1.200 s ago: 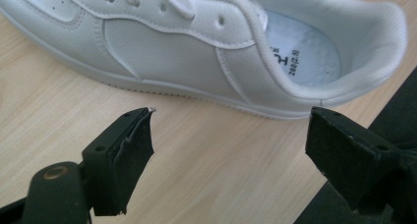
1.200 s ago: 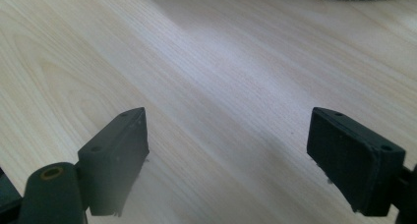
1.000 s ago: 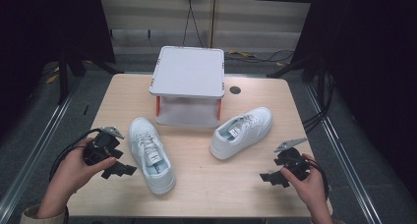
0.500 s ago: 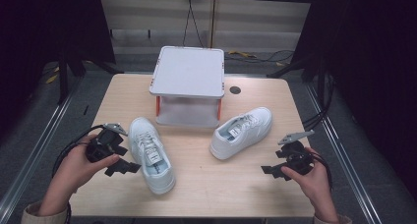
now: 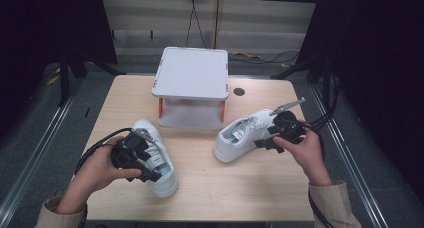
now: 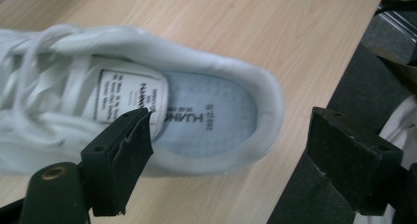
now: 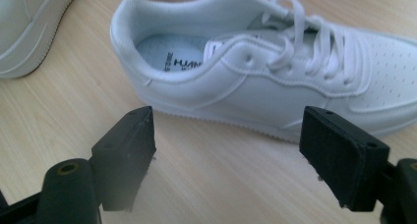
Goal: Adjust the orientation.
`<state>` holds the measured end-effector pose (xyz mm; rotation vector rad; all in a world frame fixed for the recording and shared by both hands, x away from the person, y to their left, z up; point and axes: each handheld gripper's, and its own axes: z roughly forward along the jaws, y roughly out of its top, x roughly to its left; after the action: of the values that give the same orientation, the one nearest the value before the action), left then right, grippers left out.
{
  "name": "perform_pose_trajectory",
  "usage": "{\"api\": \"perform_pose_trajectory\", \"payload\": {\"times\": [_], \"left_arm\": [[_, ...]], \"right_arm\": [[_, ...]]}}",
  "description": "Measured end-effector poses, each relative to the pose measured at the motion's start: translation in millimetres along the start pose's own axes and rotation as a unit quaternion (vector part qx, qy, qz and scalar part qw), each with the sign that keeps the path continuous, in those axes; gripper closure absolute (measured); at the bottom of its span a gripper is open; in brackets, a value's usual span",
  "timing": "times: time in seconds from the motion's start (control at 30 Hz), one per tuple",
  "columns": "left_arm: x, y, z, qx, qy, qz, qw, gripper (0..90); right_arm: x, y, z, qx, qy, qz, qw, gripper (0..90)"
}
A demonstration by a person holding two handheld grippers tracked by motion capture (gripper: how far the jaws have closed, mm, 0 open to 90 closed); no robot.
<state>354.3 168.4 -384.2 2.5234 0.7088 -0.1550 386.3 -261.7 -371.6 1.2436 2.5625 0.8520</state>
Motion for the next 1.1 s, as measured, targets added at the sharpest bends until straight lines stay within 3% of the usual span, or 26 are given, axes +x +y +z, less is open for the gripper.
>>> {"api": "perform_pose_trajectory", "payload": {"times": [0.07,0.17,0.23,0.5,0.53,0.6,0.7,0.9,1.1], "left_arm": [[-4.1,4.3,4.5,0.008,-0.009,0.010,0.9999,17.1],[-10.5,8.6,12.2,0.012,-0.020,0.019,0.9995,18.9],[-12.3,11.2,17.7,0.020,-0.021,0.029,0.9991,19.4],[-16.2,15.4,46.5,0.047,-0.017,0.029,0.9983,21.6],[-15.7,16.6,54.1,0.055,-0.014,0.017,0.9983,22.1],[-15.7,17.4,60.6,0.059,-0.005,0.014,0.9982,23.6],[-14.9,17.0,68.3,0.060,-0.004,0.021,0.9980,28.2],[-18.3,18.3,70.7,0.076,0.015,0.036,0.9963,37.1],[-20.1,15.4,67.5,0.105,0.015,0.047,0.9933,47.0]], "right_arm": [[0.3,7.2,0.7,0.000,0.001,0.000,1.0000,20.8],[0.1,15.6,2.8,-0.010,0.024,0.009,0.9996,20.6],[1.6,21.4,2.5,-0.010,0.022,0.005,0.9997,20.3],[10.7,33.8,2.1,-0.008,0.018,-0.012,0.9997,20.0],[12.7,35.7,3.6,-0.006,0.019,-0.014,0.9997,20.0],[13.3,36.7,5.0,-0.006,0.018,-0.016,0.9997,20.0],[14.5,37.6,6.8,-0.005,0.018,-0.019,0.9996,20.0],[17.8,38.2,12.4,-0.001,0.020,-0.023,0.9996,20.0],[21.2,37.1,14.9,0.004,0.022,-0.020,0.9995,20.0]]}}
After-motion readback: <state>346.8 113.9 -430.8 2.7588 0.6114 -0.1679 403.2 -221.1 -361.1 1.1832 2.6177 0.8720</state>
